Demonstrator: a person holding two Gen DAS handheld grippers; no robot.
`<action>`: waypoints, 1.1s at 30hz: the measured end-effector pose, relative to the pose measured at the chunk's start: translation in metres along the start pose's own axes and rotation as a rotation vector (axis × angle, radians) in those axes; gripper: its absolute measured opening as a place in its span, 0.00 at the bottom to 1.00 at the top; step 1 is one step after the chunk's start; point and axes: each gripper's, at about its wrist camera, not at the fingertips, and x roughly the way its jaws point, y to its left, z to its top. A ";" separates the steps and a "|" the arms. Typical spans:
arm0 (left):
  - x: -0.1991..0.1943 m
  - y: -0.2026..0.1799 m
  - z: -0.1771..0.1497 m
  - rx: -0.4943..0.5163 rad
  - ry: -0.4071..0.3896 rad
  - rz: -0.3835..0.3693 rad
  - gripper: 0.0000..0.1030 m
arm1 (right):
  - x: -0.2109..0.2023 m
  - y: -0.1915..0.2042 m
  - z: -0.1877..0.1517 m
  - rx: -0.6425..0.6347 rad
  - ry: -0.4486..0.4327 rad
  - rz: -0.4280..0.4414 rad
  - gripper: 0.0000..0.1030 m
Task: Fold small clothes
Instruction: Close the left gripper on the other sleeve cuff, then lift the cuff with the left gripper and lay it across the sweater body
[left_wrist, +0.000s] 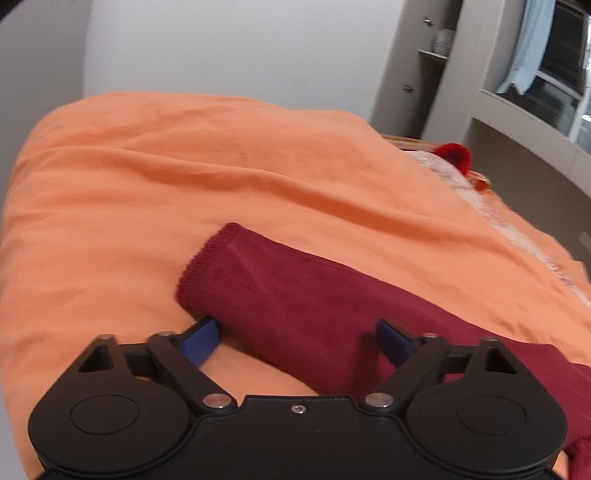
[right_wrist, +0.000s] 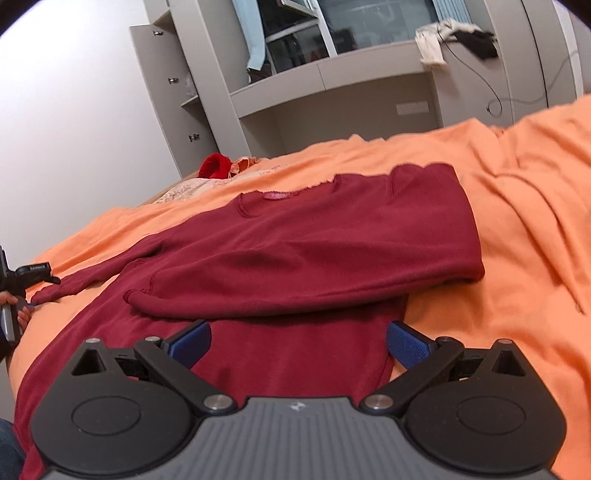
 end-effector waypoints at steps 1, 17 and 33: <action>0.000 -0.002 0.000 0.006 -0.002 0.019 0.77 | 0.000 -0.001 0.000 0.004 0.003 0.001 1.00; -0.014 -0.016 0.008 0.038 -0.083 0.047 0.08 | 0.002 -0.001 -0.001 0.012 0.007 0.004 1.00; -0.150 -0.102 0.020 0.363 -0.409 -0.264 0.07 | -0.015 -0.001 0.003 0.015 -0.066 0.018 1.00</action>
